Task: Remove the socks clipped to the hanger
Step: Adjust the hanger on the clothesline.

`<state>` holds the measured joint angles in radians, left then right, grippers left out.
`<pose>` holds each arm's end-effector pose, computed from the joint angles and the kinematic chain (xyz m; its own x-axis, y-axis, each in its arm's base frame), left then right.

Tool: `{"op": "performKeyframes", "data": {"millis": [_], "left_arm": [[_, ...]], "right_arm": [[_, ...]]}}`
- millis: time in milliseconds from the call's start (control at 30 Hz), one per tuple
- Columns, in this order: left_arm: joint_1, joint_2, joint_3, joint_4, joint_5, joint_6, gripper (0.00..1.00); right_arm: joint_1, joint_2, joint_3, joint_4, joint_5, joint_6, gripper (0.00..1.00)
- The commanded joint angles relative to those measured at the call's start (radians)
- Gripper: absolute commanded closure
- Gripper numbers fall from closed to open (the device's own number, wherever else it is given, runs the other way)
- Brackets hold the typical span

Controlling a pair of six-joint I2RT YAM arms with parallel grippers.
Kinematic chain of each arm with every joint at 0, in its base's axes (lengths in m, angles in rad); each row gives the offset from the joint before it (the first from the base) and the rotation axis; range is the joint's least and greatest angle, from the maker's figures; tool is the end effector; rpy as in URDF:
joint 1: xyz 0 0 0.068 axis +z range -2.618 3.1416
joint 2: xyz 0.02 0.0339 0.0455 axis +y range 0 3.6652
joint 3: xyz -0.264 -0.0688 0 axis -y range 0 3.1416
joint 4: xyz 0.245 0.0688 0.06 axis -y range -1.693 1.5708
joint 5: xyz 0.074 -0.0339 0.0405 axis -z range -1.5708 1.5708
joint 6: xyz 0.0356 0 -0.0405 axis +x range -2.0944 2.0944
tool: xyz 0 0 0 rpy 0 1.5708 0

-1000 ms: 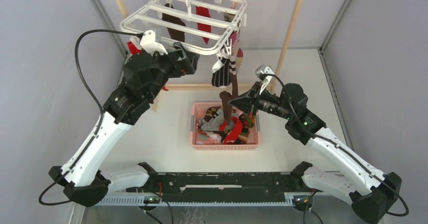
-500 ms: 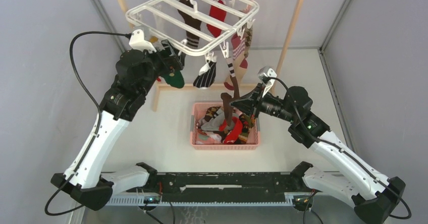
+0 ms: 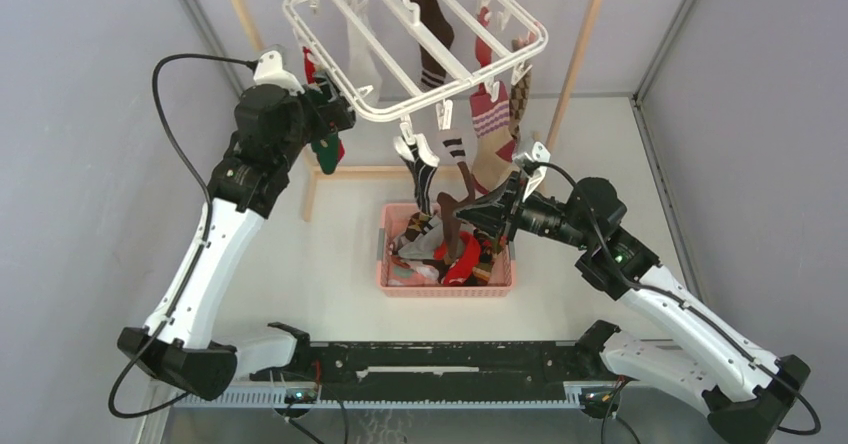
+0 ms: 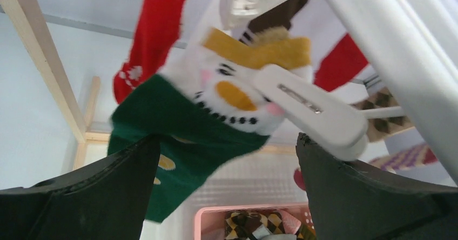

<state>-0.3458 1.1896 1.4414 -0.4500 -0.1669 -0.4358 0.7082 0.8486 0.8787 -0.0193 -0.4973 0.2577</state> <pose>0.2382 -0.0795 0.4562 -0.2443 -0.3544 -0.9026 0.0859 0.9192 -0.3842 0.1362 0.1390 0.3801 -0.2301 0.0978 -0.9682 -0.9052 0.3437 0.2499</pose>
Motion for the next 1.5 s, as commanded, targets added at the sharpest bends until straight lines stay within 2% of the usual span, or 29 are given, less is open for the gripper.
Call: {"op": "performKeyframes", "data": {"millis": [0, 267, 1033, 1233, 1467], "left_arm": [[0.033, 0.033, 0.037, 0.046, 0.039, 0.024, 0.00], [0.077, 0.034, 0.057, 0.035, 0.046, 0.031, 0.00], [0.063, -0.297, -0.016, -0.099, 0.107, -0.021, 0.00], [-0.010, -0.315, -0.023, -0.100, 0.127, -0.042, 0.00], [-0.160, -0.299, -0.051, -0.054, 0.094, -0.075, 0.01]], "right_arm": [[0.022, -0.013, 0.005, 0.053, -0.014, -0.028, 1.00], [0.043, 0.027, 0.013, 0.060, 0.008, -0.033, 1.00], [0.064, 0.151, 0.013, 0.187, -0.023, 0.019, 1.00], [0.063, 0.162, 0.012, 0.224, -0.059, 0.048, 1.00], [0.063, 0.163, 0.011, 0.238, -0.095, 0.064, 1.00]]}}
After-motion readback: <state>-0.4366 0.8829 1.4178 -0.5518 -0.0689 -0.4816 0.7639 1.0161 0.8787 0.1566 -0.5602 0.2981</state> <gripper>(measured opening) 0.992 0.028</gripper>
